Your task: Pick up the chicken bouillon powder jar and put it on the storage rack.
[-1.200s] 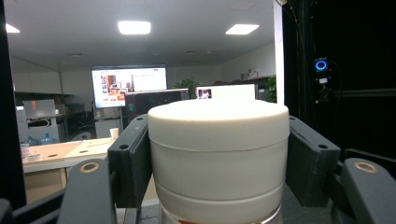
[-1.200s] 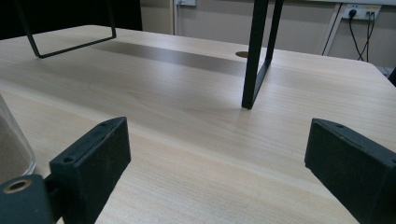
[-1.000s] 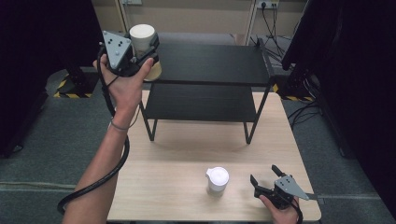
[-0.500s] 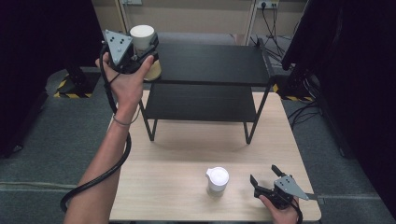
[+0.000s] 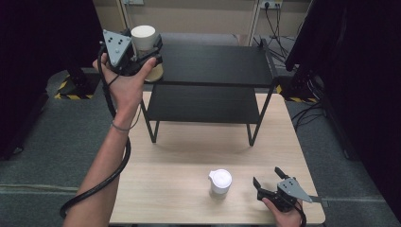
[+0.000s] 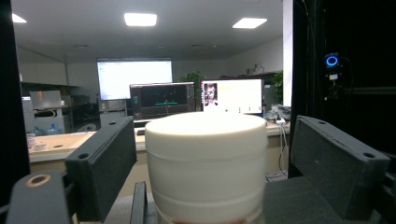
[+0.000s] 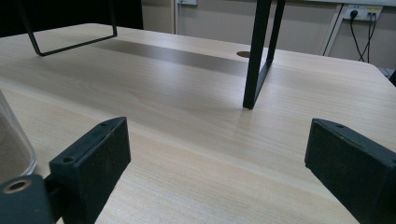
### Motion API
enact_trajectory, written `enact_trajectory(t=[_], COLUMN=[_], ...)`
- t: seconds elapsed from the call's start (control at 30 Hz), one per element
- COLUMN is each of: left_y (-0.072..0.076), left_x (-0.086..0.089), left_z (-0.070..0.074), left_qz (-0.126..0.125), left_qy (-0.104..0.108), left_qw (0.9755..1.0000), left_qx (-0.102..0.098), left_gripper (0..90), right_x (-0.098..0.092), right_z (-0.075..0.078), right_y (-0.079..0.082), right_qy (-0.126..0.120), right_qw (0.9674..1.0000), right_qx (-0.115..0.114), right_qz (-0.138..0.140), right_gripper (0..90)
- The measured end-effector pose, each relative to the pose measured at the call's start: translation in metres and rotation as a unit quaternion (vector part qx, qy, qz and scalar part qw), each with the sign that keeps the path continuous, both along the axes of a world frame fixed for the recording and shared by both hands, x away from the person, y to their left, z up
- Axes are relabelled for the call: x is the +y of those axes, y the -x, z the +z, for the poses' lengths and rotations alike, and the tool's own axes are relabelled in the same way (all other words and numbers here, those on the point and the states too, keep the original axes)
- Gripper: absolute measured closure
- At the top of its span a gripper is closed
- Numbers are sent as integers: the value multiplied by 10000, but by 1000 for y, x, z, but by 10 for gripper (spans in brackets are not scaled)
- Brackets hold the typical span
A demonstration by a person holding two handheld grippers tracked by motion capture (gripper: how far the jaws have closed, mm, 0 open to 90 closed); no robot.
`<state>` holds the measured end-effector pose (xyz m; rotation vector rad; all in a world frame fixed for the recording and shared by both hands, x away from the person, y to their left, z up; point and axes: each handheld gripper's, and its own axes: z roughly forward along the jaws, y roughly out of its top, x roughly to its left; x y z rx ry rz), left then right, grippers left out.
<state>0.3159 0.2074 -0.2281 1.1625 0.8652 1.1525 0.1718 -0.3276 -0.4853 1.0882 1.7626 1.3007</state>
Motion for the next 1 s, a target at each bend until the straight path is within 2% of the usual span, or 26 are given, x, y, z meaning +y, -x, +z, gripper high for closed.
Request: enact_trajectory(t=[0.4,0.53,0.67,0.8,1.0], left_y=[16,23,31,37,47], left_x=[5,6,7,9,10], left_z=[-12,-16,-19,-26,-42], left_qz=[6,-42,-31,-77,-120], left_qy=[59,-18,8,36,-35], left_qw=[10000,9999,9999,9999,9998], left_qx=[-75,-136,-160,-126,-131], left_gripper=[122,122,123,124,124], right_x=[0,0,0,0,0], right_z=[0,0,0,0,0], right_y=[0,0,0,0,0], right_qy=[9,14,24,36,33], right_qw=[10000,10000,10000,10000,10000], right_qx=[2,-4,-7,-10,-9], right_qz=[18,21,21,24,24], right_gripper=[71,71,71,71,71])
